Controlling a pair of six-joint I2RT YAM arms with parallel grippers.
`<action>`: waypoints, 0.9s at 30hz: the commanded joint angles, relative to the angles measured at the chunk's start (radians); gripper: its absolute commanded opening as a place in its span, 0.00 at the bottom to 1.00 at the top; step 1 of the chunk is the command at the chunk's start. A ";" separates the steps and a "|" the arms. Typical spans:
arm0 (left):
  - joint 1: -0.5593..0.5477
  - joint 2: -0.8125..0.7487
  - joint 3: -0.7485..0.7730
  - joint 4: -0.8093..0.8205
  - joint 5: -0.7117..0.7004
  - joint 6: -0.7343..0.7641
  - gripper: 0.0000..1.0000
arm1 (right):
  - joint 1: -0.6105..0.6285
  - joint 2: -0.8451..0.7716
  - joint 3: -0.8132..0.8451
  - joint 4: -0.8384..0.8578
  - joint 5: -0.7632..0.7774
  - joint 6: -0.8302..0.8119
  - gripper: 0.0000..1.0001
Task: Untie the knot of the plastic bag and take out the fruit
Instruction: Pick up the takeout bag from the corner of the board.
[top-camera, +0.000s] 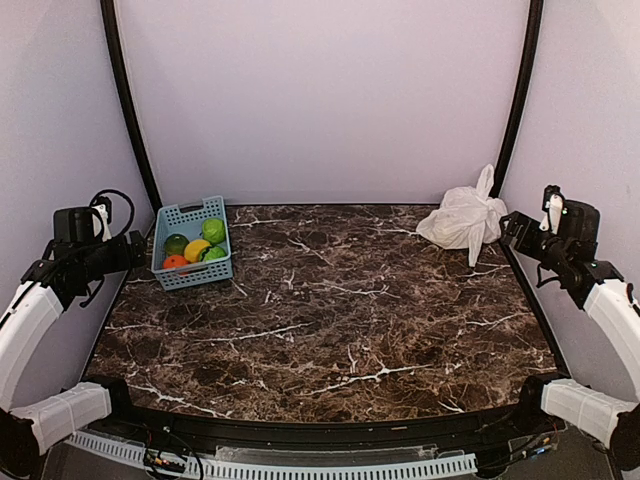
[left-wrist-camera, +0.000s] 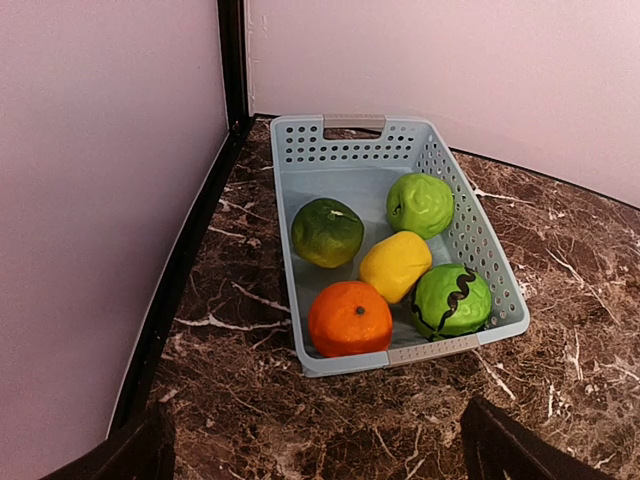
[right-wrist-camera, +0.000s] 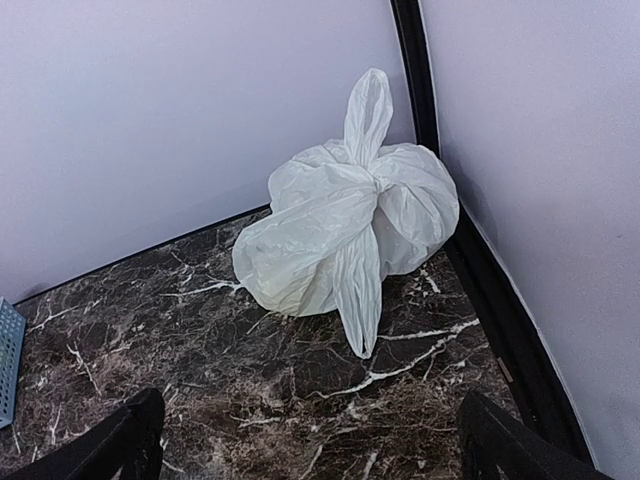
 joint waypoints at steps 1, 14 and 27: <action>0.005 -0.004 -0.008 0.001 -0.013 -0.003 0.99 | -0.005 0.000 0.000 -0.009 0.018 0.003 0.99; 0.005 0.024 0.094 -0.050 -0.099 0.062 0.99 | -0.003 0.070 0.187 -0.160 -0.108 0.004 0.99; 0.041 0.106 0.044 0.137 0.122 -0.022 0.99 | 0.034 0.517 0.563 -0.366 -0.092 0.008 0.97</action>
